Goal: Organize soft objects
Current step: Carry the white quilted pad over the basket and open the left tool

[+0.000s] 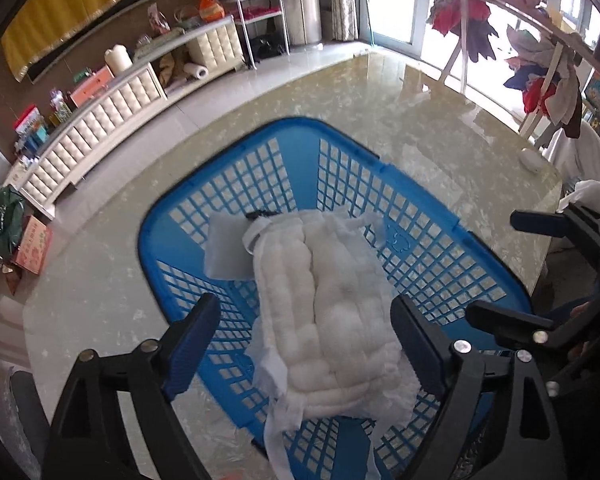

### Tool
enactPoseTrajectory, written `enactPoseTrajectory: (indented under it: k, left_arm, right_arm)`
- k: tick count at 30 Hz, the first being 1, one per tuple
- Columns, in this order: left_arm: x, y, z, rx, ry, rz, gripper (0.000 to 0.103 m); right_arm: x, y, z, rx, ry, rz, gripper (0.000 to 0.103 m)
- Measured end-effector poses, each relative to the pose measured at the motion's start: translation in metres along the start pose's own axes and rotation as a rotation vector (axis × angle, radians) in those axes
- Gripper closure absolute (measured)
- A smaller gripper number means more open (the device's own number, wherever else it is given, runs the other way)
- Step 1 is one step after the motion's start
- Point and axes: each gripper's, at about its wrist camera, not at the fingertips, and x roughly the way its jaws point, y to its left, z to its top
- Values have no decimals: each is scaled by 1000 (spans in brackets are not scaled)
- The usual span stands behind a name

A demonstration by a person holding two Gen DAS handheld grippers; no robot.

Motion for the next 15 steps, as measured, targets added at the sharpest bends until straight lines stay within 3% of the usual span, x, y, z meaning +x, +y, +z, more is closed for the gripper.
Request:
enactPoseTrajectory:
  k: [10, 15]
  left_arm:
    - [-52, 18, -31, -114, -146, 32, 16]
    - [-84, 31, -58, -182, -225, 91, 16]
  right_arm:
    - [-13, 22, -4, -46, -65, 15, 0]
    - [-37, 45, -5, -58, -141, 47, 0]
